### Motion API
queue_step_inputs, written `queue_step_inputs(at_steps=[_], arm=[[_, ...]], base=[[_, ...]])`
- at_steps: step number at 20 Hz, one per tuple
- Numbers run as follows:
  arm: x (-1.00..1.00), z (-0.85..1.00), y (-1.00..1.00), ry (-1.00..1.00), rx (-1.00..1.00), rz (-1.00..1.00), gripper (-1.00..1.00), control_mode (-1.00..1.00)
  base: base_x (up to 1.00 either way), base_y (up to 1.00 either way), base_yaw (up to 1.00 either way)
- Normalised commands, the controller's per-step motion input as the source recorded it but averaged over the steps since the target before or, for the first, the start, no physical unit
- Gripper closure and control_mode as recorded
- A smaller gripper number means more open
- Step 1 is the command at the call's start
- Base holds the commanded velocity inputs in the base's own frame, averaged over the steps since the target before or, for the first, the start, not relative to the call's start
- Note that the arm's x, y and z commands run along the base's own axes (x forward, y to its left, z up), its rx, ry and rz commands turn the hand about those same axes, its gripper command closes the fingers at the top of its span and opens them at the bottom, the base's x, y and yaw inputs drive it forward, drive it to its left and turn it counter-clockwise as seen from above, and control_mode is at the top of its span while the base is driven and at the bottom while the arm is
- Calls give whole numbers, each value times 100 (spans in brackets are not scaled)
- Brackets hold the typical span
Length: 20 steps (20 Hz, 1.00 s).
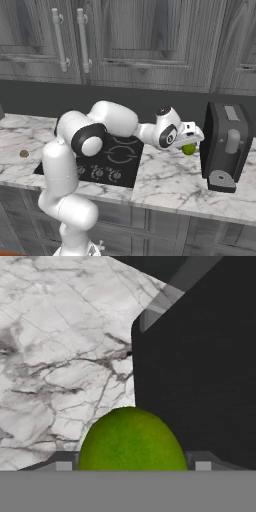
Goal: Put the lime and garlic in the pan. Then turn on the rear left burner and set the heat to medium.
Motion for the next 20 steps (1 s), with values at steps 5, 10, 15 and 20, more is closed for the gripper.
queue_step_inputs(at_steps=[5,10,15,20], arm=[[0,6,66,-11,1,0,100,-100],[-12,23,72,-15,3,0,100,-100],[-32,39,55,-7,3,0,100,-100],[-30,43,8,8,1,6,100,-100]], base=[[0,0,0],[0,0,0],[0,0,0],[0,0,0]])
